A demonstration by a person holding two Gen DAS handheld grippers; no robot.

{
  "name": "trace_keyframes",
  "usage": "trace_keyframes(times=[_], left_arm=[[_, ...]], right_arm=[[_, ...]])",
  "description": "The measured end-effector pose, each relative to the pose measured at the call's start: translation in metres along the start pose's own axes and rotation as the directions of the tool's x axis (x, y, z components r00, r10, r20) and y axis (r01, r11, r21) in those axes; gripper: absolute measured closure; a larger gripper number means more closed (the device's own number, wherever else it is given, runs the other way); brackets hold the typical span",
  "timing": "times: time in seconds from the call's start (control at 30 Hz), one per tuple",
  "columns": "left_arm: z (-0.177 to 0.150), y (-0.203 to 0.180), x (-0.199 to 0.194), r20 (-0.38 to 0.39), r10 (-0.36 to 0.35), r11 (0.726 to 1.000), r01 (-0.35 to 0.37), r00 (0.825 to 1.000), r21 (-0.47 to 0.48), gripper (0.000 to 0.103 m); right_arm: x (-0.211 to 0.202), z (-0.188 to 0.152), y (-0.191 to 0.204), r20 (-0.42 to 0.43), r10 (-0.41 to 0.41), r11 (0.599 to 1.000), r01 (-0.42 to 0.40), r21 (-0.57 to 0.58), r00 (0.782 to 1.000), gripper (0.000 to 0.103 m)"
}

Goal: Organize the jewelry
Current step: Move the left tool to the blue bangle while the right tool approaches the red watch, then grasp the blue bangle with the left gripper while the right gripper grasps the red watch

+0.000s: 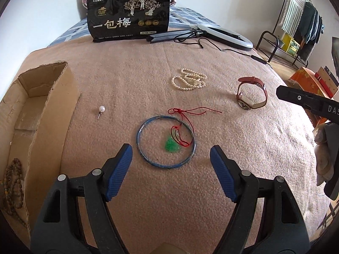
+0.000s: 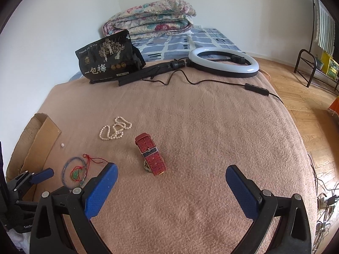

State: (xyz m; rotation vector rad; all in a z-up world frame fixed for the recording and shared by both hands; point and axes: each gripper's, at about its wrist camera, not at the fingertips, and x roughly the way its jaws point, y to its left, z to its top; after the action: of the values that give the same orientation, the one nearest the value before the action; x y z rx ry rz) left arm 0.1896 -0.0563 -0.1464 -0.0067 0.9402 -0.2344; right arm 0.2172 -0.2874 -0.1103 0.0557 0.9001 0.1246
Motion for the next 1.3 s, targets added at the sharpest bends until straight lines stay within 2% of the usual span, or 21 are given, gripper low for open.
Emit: trace_keyframes(times=[0.2, 0.43, 0.57, 0.87, 1.03, 1.13, 1.23, 1.3], left_arm=[[0.004, 0.004, 0.017, -0.017, 0.014, 1.0, -0.014, 1.0, -0.005, 0.025], [0.001, 0.0, 0.024, -0.016, 0.031, 0.999, -0.03, 0.999, 0.039, 0.025], [0.0, -0.003, 0.028, -0.015, 0.04, 0.998, -0.039, 0.999, 0.055, 0.02], [0.004, 0.005, 0.033, -0.007, 0.038, 0.999, -0.038, 0.999, 0.027, 0.02], [0.004, 0.007, 0.032, 0.0, 0.036, 0.999, -0.036, 0.999, 0.02, 0.028], [0.004, 0.007, 0.032, 0.001, 0.034, 0.999, -0.034, 0.999, 0.02, 0.029], [0.004, 0.008, 0.031, 0.004, 0.032, 0.999, -0.032, 0.999, 0.019, 0.029], [0.004, 0.008, 0.031, 0.005, 0.031, 0.999, -0.031, 1.0, 0.019, 0.029]], right_arm=[[0.013, 0.0, 0.002, -0.011, -0.002, 1.0, 0.002, -0.017, 1.0, 0.0], [0.025, 0.004, 0.009, -0.019, 0.004, 0.999, -0.005, -0.048, 1.0, 0.0], [0.033, 0.004, 0.013, -0.025, 0.004, 0.998, -0.006, -0.059, 1.0, 0.0], [0.043, 0.005, 0.016, -0.03, 0.0, 0.998, -0.002, -0.071, 1.0, 0.0], [0.049, 0.006, 0.018, -0.035, -0.003, 0.997, 0.0, -0.081, 0.999, 0.002], [0.053, 0.006, 0.019, -0.049, -0.004, 0.996, 0.0, -0.086, 0.999, 0.014], [0.057, 0.004, 0.017, -0.066, -0.015, 0.996, 0.009, -0.092, 0.998, 0.03], [0.058, 0.004, 0.017, -0.071, -0.013, 0.996, 0.006, -0.094, 0.997, 0.05]])
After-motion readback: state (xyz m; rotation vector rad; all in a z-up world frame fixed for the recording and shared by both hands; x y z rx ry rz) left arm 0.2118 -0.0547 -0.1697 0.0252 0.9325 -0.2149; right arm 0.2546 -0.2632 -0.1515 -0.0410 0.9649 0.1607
